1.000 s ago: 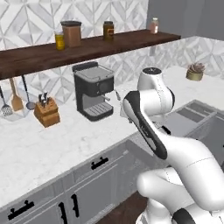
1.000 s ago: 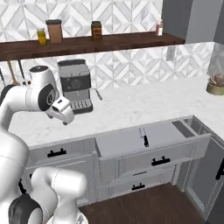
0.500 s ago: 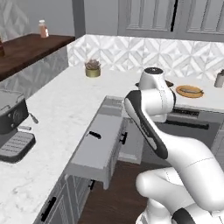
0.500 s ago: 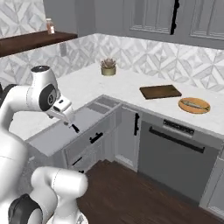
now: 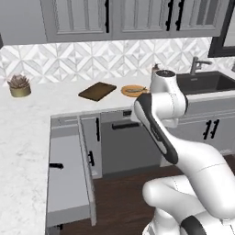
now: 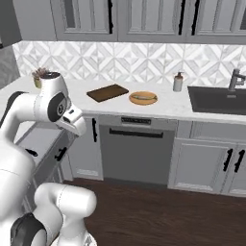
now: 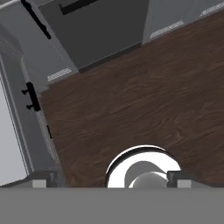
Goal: Pick up the knife from the drawer and place it on the cutting board. Then place the meat from the plate to the cutting board.
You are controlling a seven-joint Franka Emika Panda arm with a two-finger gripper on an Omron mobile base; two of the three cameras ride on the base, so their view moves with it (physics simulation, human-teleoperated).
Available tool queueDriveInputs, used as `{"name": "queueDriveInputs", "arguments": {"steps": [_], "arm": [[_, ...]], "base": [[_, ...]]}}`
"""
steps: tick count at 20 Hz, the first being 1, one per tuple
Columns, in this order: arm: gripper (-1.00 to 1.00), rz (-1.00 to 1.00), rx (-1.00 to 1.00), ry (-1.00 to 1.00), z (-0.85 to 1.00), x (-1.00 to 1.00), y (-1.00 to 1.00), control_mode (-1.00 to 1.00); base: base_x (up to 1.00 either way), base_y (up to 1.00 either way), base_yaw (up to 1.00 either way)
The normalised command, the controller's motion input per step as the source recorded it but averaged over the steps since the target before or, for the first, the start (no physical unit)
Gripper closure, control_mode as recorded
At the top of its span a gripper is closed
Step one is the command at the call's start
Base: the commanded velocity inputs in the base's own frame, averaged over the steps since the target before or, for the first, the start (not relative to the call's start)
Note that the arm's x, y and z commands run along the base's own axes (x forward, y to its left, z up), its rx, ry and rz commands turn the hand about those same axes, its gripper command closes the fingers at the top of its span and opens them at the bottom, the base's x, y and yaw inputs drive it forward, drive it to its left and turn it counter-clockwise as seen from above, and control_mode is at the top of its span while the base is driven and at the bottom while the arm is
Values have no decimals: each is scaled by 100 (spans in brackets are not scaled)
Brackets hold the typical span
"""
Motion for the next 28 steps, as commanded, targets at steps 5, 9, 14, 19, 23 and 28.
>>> {"name": "queueDriveInputs", "arguments": {"steps": [5,9,14,19,23,28], "arm": [[-100,0,0,0,0,0,0,100],[-100,0,0,0,0,0,0,100],[-100,0,0,0,0,0,0,100],[-100,0,0,0,0,0,0,100],[-100,0,0,0,0,0,0,100],[-100,0,0,0,0,0,0,100]], "base": [[-18,16,-8],[-85,2,0],[-17,43,2],[8,82,0],[6,50,-2],[56,26,-9]]}}
